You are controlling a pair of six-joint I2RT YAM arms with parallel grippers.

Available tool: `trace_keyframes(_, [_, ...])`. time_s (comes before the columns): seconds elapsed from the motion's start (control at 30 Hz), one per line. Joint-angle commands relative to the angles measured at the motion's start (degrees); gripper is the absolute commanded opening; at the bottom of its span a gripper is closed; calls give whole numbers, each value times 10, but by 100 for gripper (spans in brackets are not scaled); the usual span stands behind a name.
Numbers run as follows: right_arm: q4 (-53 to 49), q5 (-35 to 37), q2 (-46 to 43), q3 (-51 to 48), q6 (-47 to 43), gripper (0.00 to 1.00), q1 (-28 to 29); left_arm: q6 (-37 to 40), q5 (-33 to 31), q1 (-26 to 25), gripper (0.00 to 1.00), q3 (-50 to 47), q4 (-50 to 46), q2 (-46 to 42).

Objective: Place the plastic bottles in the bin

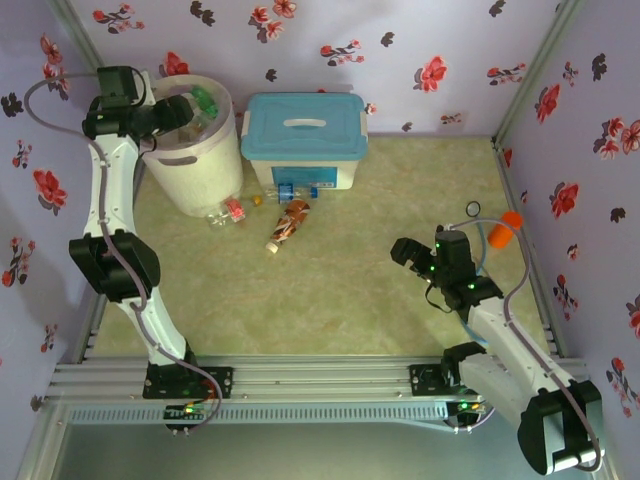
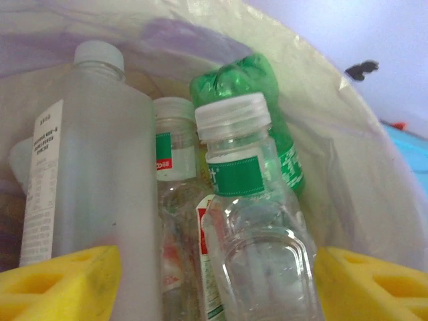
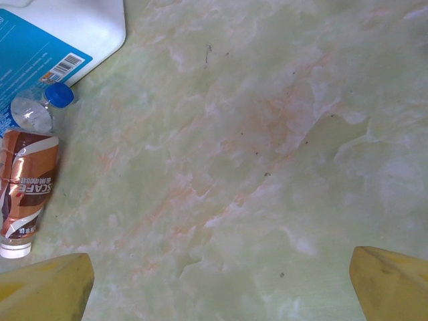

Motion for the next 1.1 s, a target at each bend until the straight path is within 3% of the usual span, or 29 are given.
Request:
trace_keyframes(0.0, [22, -1, 7, -7, 12, 99, 3, 22, -12, -13, 62, 26, -3, -10])
trace_keyframes(0.17, [16, 2, 0, -8, 12, 99, 3, 26, -11, -34, 48, 44, -4, 26])
trace_keyframes(0.43, [3, 8, -11, -7, 11, 99, 3, 11, -9, -59, 44, 55, 1, 82])
trace_keyframes(0.73, [2, 11, -11, -8, 9, 99, 3, 23, -9, -76, 42, 64, 26, 61])
trace_keyframes(0.9, [5, 10, -11, -10, 9, 99, 3, 48, -26, -76, 53, 100, 0, 37])
trace_keyframes(1.07, [1, 14, -15, -11, 6, 99, 3, 86, -83, -76, 70, 97, -33, -24])
